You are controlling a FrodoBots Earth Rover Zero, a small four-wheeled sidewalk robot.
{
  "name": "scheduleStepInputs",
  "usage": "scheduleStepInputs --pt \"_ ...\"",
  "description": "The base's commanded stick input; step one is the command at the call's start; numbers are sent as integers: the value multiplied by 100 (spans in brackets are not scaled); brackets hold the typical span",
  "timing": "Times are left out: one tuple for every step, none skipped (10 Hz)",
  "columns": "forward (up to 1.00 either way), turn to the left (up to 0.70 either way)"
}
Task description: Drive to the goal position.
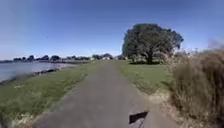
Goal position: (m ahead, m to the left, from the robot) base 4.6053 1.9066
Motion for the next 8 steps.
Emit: scheduleStepInputs --pt "70 0" --pt "70 0" --pt "70 0" --pt "70 0" --pt "70 0" --pt "70 0" --pt "70 0" --pt "70 0"
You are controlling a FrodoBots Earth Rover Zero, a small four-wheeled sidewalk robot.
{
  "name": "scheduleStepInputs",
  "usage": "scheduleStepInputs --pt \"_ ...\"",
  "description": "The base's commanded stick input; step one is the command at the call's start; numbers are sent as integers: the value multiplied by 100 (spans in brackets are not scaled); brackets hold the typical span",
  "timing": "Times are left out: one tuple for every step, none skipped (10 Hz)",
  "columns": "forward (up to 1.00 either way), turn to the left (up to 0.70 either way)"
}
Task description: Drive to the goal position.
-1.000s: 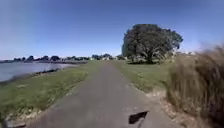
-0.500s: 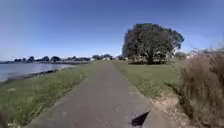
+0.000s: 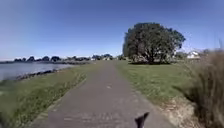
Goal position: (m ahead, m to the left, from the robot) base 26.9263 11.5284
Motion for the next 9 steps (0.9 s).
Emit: scheduleStepInputs --pt "70 0" --pt "70 0" --pt "70 0" --pt "70 0" --pt "70 0" --pt "70 0" --pt "70 0" --pt "70 0" --pt "70 0"
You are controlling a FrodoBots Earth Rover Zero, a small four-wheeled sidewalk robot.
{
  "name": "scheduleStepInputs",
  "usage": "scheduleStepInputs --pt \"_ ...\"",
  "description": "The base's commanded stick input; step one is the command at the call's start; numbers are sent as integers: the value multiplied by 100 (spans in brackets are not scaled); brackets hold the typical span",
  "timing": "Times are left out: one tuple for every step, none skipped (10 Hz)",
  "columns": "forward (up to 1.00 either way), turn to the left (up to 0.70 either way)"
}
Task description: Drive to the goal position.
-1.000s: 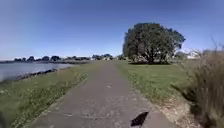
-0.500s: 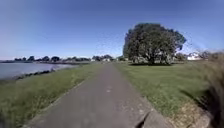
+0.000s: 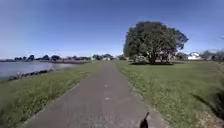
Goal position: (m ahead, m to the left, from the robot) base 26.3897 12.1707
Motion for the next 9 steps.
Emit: scheduleStepInputs --pt "70 0" --pt "70 0" --pt "70 0" --pt "70 0" --pt "70 0" --pt "70 0" --pt "70 0" --pt "70 0" --pt "70 0"
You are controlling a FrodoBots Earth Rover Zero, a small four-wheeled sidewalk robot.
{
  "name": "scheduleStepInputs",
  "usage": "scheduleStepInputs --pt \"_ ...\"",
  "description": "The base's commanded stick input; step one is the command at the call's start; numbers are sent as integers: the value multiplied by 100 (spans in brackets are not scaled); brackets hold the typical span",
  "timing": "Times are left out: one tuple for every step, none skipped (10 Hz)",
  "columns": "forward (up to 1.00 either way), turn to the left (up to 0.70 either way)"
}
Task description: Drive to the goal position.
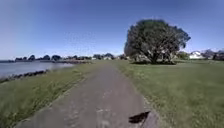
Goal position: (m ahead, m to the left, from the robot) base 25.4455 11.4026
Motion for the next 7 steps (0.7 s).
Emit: scheduleStepInputs --pt "70 0" --pt "70 0" --pt "70 0" --pt "70 0" --pt "70 0" --pt "70 0" --pt "70 0"
